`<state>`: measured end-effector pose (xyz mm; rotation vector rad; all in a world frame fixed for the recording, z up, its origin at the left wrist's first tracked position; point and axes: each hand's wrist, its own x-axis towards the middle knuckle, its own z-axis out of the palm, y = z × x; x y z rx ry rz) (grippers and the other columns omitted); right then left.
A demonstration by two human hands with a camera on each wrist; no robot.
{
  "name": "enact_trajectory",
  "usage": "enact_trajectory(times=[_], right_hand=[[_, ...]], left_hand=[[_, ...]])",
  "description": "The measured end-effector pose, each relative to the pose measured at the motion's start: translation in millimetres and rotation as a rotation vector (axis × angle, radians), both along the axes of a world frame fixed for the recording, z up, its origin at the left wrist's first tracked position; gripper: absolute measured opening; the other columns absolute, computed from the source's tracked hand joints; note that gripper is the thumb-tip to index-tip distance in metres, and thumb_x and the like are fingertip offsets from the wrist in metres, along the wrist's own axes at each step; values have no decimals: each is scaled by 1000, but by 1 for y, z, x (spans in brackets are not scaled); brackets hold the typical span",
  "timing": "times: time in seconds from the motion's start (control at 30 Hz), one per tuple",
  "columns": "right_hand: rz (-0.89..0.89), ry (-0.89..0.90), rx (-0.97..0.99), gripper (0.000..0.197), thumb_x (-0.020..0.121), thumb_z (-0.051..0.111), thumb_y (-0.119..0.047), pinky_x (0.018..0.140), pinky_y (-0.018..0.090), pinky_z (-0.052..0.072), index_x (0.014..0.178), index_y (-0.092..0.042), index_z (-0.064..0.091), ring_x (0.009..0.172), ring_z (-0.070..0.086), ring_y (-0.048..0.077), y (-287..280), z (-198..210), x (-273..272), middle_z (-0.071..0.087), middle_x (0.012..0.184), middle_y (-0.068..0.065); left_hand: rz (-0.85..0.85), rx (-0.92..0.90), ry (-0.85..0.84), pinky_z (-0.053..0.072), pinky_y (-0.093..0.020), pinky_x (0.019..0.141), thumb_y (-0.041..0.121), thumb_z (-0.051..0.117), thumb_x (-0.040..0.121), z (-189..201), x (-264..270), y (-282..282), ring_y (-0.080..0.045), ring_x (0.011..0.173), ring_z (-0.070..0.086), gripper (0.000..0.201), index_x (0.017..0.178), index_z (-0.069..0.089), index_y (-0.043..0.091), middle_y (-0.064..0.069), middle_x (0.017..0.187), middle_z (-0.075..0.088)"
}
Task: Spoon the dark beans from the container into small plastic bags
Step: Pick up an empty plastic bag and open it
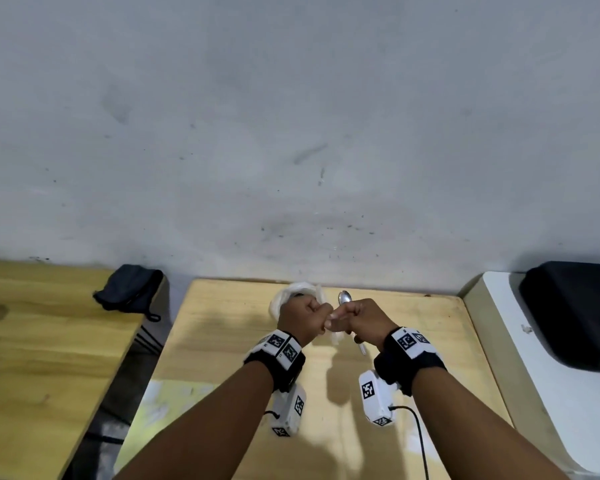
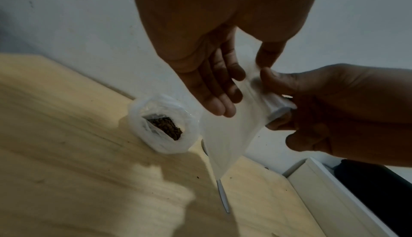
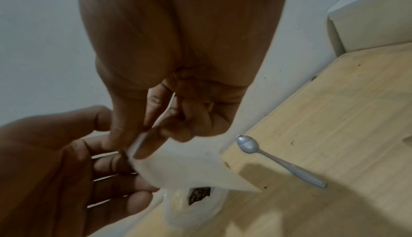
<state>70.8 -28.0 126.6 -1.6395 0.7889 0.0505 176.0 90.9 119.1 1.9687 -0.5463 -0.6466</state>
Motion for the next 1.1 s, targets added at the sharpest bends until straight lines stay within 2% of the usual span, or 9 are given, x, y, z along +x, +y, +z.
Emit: enact_trajectory(times=[0.1,0.27,0.37,0.47,0.6,0.77,0.9,1.0,1.1], right_hand=[[9,-14,42,13,80,78,-24,54,24,36,84,-11,77,70,50,15,1,-1,-1,62,78,-3],[87,66,-72,9,71,77,-27,52,24,41,71,-19,73,63,56,12,2,-13,4,45,114,-3],[34,40,4,16,72,80,-27,54,27,37,66,-18,67,66,54,16,0,-11,3,59,86,-3],[-36,2,41,20,80,77,-23,52,24,34,71,-15,62,62,52,16,-3,-11,-1,58,61,1],[11,-49,-102,21,80,76,-12,49,21,39,70,-9,58,52,49,16,0,-12,4,53,55,1],[-49,-66,-220,32,75,78,-8,55,24,39,56,-18,54,46,45,7,-6,-16,14,51,59,-3],[-27,-67,-334,31,74,75,-9,53,22,40,57,-20,51,48,46,6,-6,-15,20,53,54,-9],[-103,-43,-451,30,71,72,-13,57,29,43,56,-21,48,55,51,14,-13,-16,21,56,56,-6],[-120,-65,-370,26,70,74,-8,55,26,39,60,-21,53,51,47,12,-16,-14,21,55,55,-6]], left_hand=[[8,1,33,58,-43,61,20,58,80,4,2,1,-32,55,67,31,69,56,-9,-20,62,68],[-15,22,87,57,-42,52,14,50,83,4,-2,0,-34,51,65,29,62,57,-5,-19,59,65],[-35,-8,142,58,-41,54,8,46,87,4,-1,-1,-38,55,65,29,60,54,1,-23,62,64],[-53,-31,255,58,-35,51,4,49,88,4,0,-1,-37,58,66,23,69,58,-6,-25,67,64],[-42,4,293,55,-34,49,6,52,88,3,-1,-5,-29,50,60,20,72,57,-4,-21,62,62],[-75,9,128,52,-28,40,7,52,88,5,7,-2,-26,42,62,24,65,50,0,-25,60,63],[-44,38,48,53,-43,44,12,58,79,4,14,-1,-32,42,63,27,57,47,2,-26,55,63],[-89,39,-57,50,-43,42,16,58,74,5,17,2,-20,36,60,30,50,44,3,-29,51,57],[-84,-31,-313,46,-31,50,28,65,70,-2,17,4,-2,46,52,30,54,50,9,-1,49,52]])
